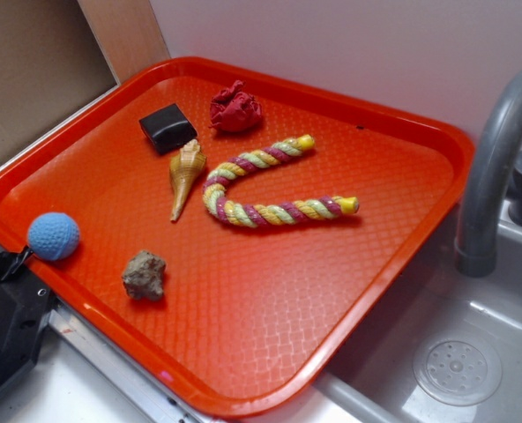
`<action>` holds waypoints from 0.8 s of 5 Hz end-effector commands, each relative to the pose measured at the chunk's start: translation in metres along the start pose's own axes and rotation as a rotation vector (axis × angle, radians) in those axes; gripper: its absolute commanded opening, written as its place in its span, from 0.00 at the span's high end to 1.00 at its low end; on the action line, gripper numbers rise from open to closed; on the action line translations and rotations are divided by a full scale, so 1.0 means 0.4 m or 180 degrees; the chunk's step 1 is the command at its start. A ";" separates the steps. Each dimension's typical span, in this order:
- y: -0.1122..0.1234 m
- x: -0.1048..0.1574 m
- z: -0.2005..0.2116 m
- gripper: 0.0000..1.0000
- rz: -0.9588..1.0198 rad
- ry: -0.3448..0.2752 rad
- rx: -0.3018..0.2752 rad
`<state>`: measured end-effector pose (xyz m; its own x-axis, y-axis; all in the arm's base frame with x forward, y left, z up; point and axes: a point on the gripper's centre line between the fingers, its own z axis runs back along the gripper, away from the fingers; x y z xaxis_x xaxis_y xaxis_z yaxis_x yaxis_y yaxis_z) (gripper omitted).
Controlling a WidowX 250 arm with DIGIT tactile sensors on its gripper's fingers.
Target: Grab the red paper.
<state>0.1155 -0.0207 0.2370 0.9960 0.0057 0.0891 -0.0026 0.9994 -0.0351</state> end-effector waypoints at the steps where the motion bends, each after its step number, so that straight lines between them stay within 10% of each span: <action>1: 0.000 0.000 0.000 0.00 0.0000 0.0000 0.0000; 4: 0.000 0.110 -0.097 0.00 -0.0208 -0.0542 -0.0119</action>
<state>0.1604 -0.0247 0.1964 0.9662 -0.0669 0.2489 0.0840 0.9947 -0.0589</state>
